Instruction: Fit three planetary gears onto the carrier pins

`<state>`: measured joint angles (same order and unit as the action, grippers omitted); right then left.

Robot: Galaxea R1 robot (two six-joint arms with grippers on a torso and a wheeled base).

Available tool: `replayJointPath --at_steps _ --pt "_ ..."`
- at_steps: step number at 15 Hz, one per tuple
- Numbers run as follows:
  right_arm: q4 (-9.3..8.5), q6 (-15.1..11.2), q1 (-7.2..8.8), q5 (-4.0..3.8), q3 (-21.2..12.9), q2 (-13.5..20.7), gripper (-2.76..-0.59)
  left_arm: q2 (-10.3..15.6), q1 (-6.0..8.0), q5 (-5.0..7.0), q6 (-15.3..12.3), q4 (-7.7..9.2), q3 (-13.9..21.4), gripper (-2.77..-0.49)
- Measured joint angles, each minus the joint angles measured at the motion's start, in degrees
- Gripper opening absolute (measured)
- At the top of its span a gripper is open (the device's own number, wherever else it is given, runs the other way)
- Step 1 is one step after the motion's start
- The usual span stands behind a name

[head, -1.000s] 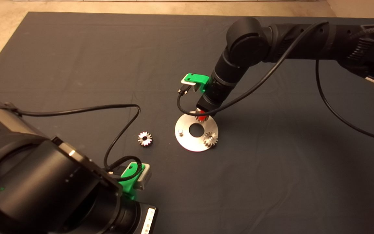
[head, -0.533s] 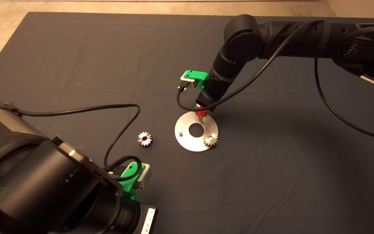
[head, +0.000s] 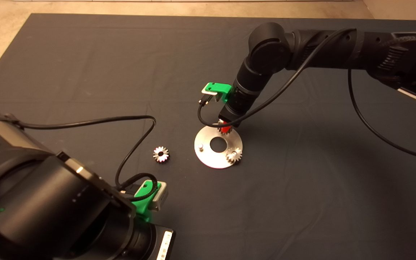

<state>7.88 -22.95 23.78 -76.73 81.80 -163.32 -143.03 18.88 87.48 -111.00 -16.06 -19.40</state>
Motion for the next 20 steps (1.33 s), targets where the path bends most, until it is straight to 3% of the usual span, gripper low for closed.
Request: replayJointPath --at_steps 2,5,9,14,20 --pt "0.00 0.1 -0.78 -0.08 0.0 0.1 -2.47 0.0 0.00 0.07 0.0 0.02 0.0 -2.08" --pt "-0.07 0.6 -0.75 -0.01 0.7 0.0 -2.47 0.0 0.00 0.00 0.0 0.03 0.0 -2.08" --pt "-1.47 3.2 -0.44 -0.25 4.2 -0.9 -2.47 0.1 0.00 -0.02 0.0 0.02 0.0 -2.08" --pt "-1.54 3.7 -0.15 -0.23 6.8 -2.3 -2.47 0.3 0.00 0.00 0.0 0.03 0.0 -2.08" --pt "-1.54 3.9 -0.11 -0.01 6.8 -2.4 -2.47 0.4 0.01 0.00 0.0 0.02 0.0 -2.08"
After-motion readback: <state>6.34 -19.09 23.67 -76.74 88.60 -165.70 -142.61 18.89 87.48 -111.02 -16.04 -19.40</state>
